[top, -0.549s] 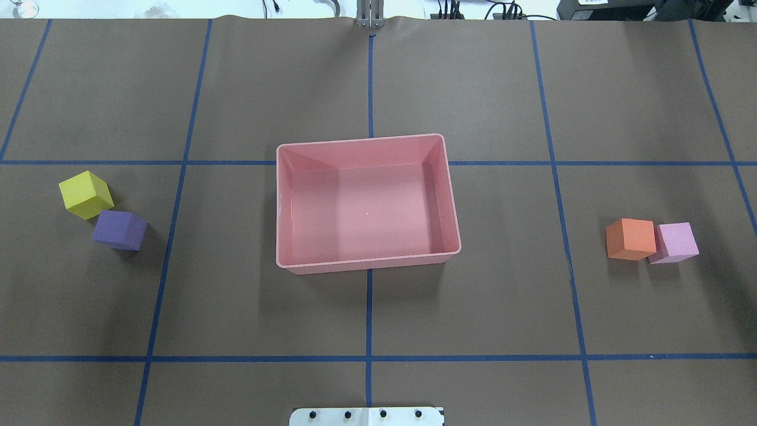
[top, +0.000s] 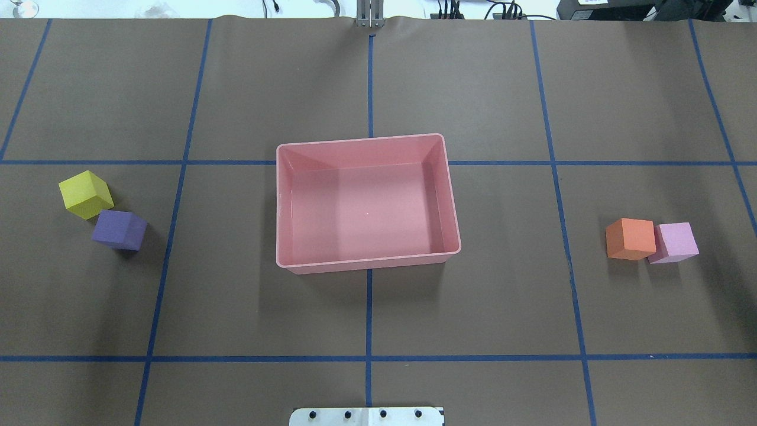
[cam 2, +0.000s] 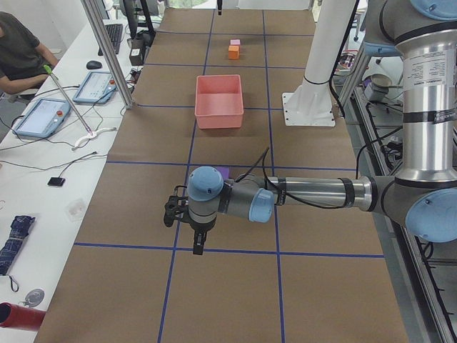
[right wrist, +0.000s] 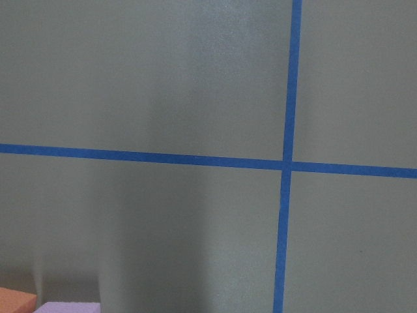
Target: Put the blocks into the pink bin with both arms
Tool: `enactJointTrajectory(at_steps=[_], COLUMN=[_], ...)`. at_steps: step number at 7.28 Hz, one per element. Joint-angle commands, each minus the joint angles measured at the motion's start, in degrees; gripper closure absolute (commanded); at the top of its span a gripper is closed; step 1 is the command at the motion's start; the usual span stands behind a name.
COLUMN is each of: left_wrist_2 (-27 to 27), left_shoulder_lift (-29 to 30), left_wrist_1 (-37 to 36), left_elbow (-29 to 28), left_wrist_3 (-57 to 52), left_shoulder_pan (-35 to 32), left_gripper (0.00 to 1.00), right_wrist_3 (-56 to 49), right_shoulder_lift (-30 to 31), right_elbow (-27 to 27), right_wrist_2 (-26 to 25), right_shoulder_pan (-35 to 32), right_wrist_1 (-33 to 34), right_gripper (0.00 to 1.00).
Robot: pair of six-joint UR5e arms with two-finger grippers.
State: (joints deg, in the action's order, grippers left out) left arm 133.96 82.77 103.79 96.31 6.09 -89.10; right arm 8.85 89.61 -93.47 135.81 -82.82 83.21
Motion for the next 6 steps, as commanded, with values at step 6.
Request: enactJointTrajectory(at_steps=[6], left_wrist_2=[0.16], left_shoulder_lift=[-1.38], left_wrist_1=[3.78], left_elbow=[-0.42], left_wrist_3=[0.24], left_shoulder_pan=[0.07], left_gripper=[0.00], right_wrist_3=[-0.07], right_shoulder_lift=[2.32], right_elbow=[-1.01], right_wrist_2=[6.13], right_shoulder_pan=[0.64], right_wrist_1=[-8.64], right_gripper=[0.00])
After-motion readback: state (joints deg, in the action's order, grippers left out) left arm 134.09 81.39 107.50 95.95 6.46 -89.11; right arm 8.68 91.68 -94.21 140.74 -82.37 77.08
